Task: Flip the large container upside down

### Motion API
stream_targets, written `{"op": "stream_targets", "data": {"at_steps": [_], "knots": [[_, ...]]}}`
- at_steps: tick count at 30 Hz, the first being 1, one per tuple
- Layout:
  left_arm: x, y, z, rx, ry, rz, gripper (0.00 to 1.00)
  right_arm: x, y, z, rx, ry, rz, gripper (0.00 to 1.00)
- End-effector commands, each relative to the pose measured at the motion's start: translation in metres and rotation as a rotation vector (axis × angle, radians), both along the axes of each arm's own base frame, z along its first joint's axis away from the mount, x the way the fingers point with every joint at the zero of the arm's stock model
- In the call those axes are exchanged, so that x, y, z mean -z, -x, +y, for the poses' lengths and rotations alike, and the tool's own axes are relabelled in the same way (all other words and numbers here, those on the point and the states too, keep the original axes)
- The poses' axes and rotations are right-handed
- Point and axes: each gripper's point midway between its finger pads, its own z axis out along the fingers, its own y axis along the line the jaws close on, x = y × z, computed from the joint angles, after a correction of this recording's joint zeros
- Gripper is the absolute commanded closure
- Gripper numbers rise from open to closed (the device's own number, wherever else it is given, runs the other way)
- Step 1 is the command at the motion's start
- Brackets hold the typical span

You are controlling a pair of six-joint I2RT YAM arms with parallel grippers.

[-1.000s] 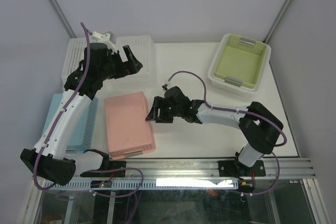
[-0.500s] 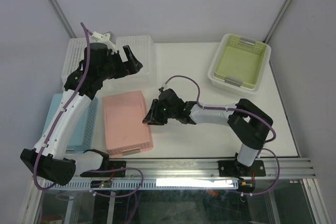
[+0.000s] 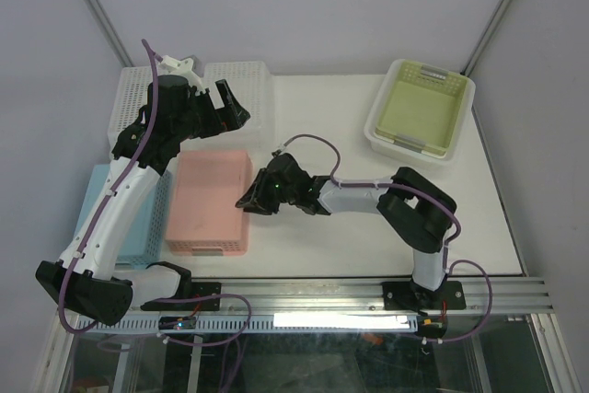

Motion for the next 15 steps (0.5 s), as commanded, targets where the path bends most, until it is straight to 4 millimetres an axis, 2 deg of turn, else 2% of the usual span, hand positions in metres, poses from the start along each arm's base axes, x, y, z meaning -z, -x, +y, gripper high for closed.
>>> {"op": "stream_targets", "data": {"at_steps": [1,5,9,12,15], "knots": [[-0.016,0.0,-0.001,0.016,0.006,-0.055,0.01,-0.012,-0.004,0.016,-0.005,-0.037,-0.021,0.68],[-0.015,0.0,-0.002,0.015,0.007,-0.053,0.01,-0.023,-0.002,0.021,-0.063,-0.041,-0.076,0.66],[-0.015,-0.001,-0.002,0.016,0.01,-0.051,0.01,-0.039,-0.008,0.014,-0.097,0.02,-0.165,0.55],[-0.015,-0.001,-0.002,0.015,0.009,-0.052,0.01,-0.054,-0.019,-0.005,-0.079,0.104,-0.25,0.48],[-0.015,-0.001,-0.003,0.017,0.008,-0.051,0.01,-0.066,-0.031,-0.041,-0.03,0.214,-0.316,0.46]]}}
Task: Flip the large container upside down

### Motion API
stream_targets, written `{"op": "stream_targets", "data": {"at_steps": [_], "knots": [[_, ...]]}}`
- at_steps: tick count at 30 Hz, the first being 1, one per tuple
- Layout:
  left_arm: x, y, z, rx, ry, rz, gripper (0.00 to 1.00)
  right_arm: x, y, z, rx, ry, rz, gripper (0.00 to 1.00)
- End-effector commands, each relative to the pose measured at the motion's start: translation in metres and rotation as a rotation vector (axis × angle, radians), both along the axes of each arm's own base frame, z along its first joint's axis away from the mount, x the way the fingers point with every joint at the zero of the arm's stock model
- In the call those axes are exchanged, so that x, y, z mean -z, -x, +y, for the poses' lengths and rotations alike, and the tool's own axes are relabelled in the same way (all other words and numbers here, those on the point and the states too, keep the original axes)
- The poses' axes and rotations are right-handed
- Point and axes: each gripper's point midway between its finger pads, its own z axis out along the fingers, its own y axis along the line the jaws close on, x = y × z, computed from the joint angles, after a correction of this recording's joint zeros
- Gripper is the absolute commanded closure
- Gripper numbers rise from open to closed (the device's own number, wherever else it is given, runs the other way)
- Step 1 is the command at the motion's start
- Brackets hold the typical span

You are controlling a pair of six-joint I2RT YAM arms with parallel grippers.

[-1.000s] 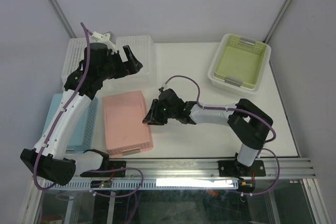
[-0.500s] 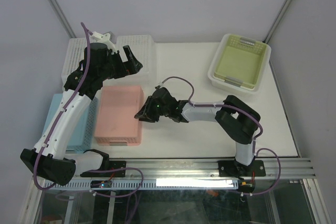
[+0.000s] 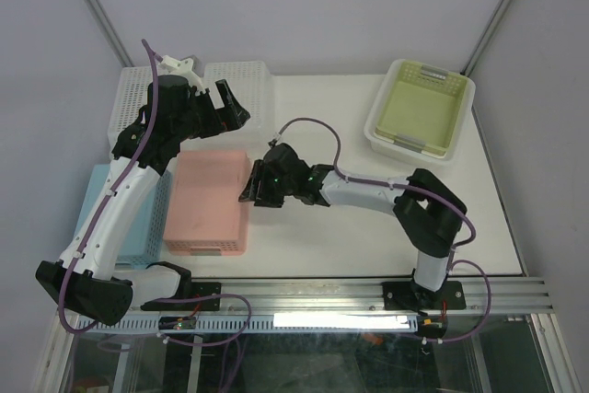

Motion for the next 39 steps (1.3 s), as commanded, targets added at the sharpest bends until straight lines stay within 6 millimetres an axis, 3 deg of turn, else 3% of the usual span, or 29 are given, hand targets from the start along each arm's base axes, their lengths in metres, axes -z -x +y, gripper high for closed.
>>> {"op": "stream_targets", "data": {"at_steps": [1,4,8,13,17,20,22,25,27,29,34,39], "knots": [[-0.015,-0.001,-0.003,0.017,0.009,-0.05,0.01,-0.057,-0.027,-0.054,0.072,0.118,-0.212,0.45],[-0.012,-0.002,-0.003,0.022,0.007,-0.046,0.01,-0.067,-0.041,-0.109,0.188,0.213,-0.26,0.45],[-0.001,-0.002,-0.013,0.051,-0.018,-0.026,0.01,-0.092,-0.059,-0.197,0.362,0.3,-0.343,0.44],[0.032,0.01,-0.065,0.167,-0.046,0.05,0.01,-0.131,-0.083,-0.308,0.618,0.367,-0.424,0.43],[0.073,0.017,-0.094,0.231,-0.075,0.127,0.01,-0.154,-0.108,-0.366,0.742,0.449,-0.436,0.44],[0.109,0.025,-0.104,0.256,-0.136,0.189,0.01,-0.154,-0.145,-0.384,0.751,0.49,-0.379,0.46],[0.133,0.027,-0.107,0.26,-0.165,0.235,0.01,-0.14,-0.168,-0.394,0.74,0.526,-0.322,0.48],[0.154,0.03,-0.105,0.253,-0.189,0.267,0.01,-0.142,-0.206,-0.4,0.743,0.554,-0.311,0.5],[0.162,0.031,-0.103,0.248,-0.199,0.286,0.01,-0.132,-0.229,-0.4,0.738,0.572,-0.29,0.5],[0.165,0.032,-0.104,0.251,-0.197,0.295,0.01,-0.121,-0.247,-0.402,0.735,0.594,-0.26,0.51],[0.149,0.029,-0.106,0.254,-0.18,0.257,0.01,-0.09,-0.28,-0.4,0.698,0.597,-0.2,0.52],[0.135,0.024,-0.107,0.252,-0.178,0.222,0.01,-0.061,-0.285,-0.402,0.681,0.627,-0.131,0.63]]}}
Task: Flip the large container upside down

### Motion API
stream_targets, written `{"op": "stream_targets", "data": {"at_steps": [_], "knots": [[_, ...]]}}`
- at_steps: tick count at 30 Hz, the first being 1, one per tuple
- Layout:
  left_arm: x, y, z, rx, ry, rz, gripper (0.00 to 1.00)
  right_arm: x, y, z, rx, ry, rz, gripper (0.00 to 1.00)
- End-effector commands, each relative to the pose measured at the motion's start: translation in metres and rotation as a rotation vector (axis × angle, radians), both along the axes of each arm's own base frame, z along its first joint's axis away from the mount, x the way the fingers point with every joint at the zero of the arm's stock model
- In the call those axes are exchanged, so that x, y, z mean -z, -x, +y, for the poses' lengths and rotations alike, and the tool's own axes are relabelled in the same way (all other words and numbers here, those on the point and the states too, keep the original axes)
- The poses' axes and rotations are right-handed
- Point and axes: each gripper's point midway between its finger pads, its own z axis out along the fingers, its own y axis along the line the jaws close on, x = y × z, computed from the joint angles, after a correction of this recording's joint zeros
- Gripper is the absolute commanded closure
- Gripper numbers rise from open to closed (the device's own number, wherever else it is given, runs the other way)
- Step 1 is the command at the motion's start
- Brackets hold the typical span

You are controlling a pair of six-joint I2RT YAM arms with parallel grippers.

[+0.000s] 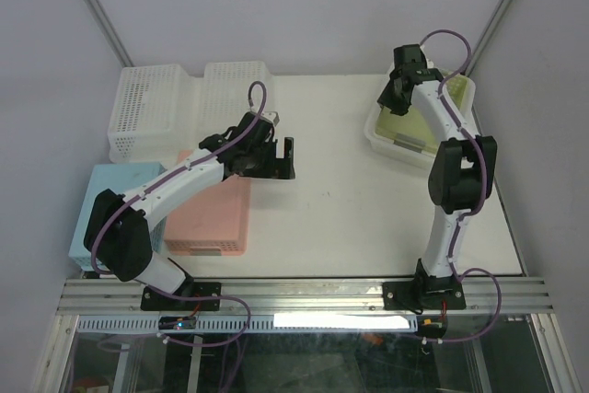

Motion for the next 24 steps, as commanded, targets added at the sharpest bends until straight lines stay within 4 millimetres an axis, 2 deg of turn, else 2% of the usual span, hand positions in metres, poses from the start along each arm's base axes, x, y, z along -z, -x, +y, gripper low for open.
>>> {"op": "stream_targets", "data": {"at_steps": [1,4,6,8,11,16,20,24], "knots": [[-0.048,-0.019,-0.01,-0.008,0.075,-0.138,0.01,-0.008,-0.004,-0.005,-0.01,-0.002,-0.007,0.66],[-0.062,-0.021,-0.011,-0.003,0.093,-0.166,0.01,-0.021,-0.002,-0.008,-0.008,-0.008,-0.046,0.84],[-0.074,-0.023,-0.012,0.003,0.103,-0.187,0.01,-0.039,0.0,-0.011,-0.016,-0.009,-0.081,1.0],[-0.083,-0.025,-0.013,0.005,0.108,-0.203,0.01,-0.066,0.004,-0.013,-0.023,-0.008,-0.129,1.0],[-0.114,-0.024,-0.011,0.004,0.145,-0.264,0.01,-0.12,0.017,-0.012,-0.05,-0.017,-0.249,1.0],[-0.145,-0.025,-0.008,-0.009,0.182,-0.33,0.01,-0.213,0.055,0.001,-0.13,-0.09,-0.464,1.0],[-0.16,-0.038,0.015,-0.07,0.16,-0.383,0.01,-0.265,0.093,0.031,-0.27,-0.228,-0.603,1.0],[-0.181,-0.052,0.048,-0.139,0.217,-0.4,0.01,-0.303,0.132,0.063,-0.425,-0.401,-0.728,1.0]]}}
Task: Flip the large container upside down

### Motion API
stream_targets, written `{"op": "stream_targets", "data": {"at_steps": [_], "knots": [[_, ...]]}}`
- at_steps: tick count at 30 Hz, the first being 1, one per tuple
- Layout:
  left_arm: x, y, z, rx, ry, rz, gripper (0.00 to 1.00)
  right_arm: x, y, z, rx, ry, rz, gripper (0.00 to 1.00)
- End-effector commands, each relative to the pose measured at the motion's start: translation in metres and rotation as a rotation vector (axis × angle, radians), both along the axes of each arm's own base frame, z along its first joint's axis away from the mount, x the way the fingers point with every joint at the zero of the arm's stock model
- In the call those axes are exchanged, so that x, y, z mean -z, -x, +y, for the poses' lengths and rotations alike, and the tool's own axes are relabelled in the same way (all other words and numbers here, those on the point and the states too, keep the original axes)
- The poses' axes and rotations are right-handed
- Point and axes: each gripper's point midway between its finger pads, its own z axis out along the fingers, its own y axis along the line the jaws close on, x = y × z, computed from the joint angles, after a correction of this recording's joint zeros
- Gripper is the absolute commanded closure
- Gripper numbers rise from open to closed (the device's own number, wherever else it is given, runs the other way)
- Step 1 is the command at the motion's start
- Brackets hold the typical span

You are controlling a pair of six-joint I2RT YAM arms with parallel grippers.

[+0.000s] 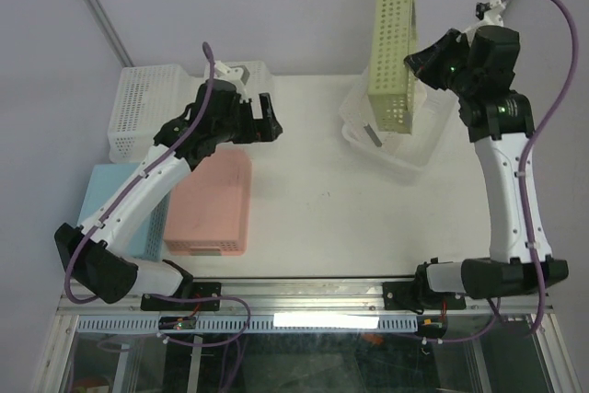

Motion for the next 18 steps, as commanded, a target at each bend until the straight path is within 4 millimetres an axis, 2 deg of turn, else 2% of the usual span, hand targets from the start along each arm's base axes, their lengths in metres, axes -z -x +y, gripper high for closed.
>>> {"op": "stream_targets", "data": {"at_steps": [1,4,9,11,14,18], "knots": [[-0.051,-0.02,0.042,-0.09,0.081,-0.109,0.01,-0.06,0.04,0.05,-0.272,-0.182,-0.206,1.0],[-0.068,-0.023,0.057,-0.136,0.105,-0.145,0.01,-0.071,0.064,0.065,-0.357,-0.274,-0.243,1.0],[-0.085,-0.022,0.068,-0.18,0.126,-0.18,0.01,-0.066,0.107,0.112,-0.576,-0.467,-0.234,1.0],[-0.092,-0.022,0.074,-0.203,0.127,-0.195,0.01,-0.054,0.121,0.135,-0.636,-0.502,-0.195,1.0],[-0.103,-0.024,0.085,-0.246,0.127,-0.22,0.01,-0.025,0.14,0.169,-0.702,-0.55,-0.123,1.0],[-0.117,-0.023,0.1,-0.307,0.116,-0.26,0.01,0.026,0.159,0.191,-0.736,-0.636,-0.051,1.0]]}}
